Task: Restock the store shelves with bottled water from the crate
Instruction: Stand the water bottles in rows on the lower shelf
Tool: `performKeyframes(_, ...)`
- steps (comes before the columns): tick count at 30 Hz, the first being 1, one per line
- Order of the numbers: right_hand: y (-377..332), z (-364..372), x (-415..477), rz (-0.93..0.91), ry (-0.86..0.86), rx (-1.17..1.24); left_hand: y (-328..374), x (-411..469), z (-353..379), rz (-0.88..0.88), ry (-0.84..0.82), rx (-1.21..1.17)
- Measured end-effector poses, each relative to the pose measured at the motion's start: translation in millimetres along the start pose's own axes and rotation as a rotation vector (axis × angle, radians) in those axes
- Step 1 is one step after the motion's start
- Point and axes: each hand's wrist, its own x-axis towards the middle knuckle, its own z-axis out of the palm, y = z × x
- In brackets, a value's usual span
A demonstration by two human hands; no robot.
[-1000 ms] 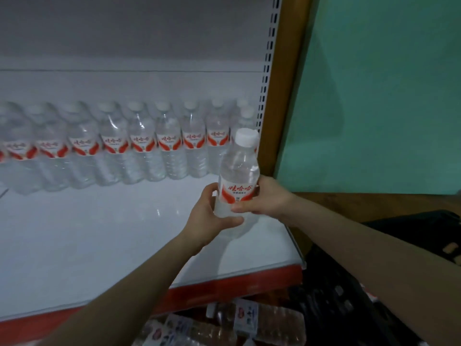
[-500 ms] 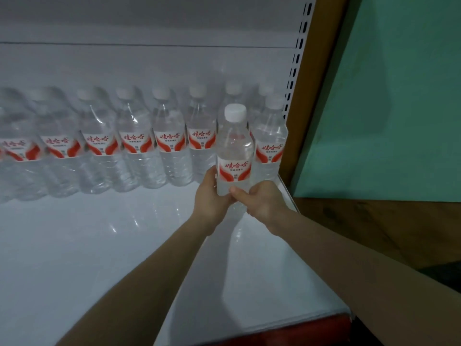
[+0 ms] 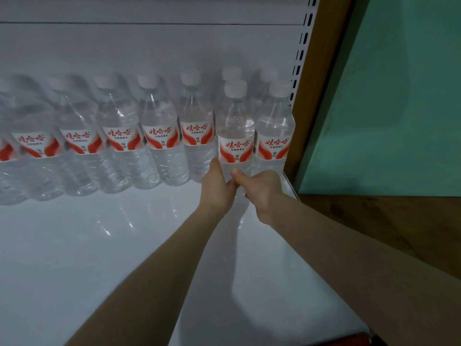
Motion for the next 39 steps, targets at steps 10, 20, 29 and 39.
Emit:
performKeyframes(10, 2, -7, -12, 0.009, -0.054, -0.053, 9, -1, 2, -0.159, -0.055, 0.069)
performKeyframes(20, -2, -57, -65, -0.077, -0.079, -0.108, 50, -70, 14, -0.257, -0.032, 0.108)
performKeyframes(29, -3, -195, -156, -0.28, 0.06, 0.266, 139, -154, 51, 0.227, -0.103, 0.096)
performKeyframes(39, 113, -371, -228, 0.182, 0.201, -0.402, 192, -256, 169, 0.443, -0.945, 0.446)
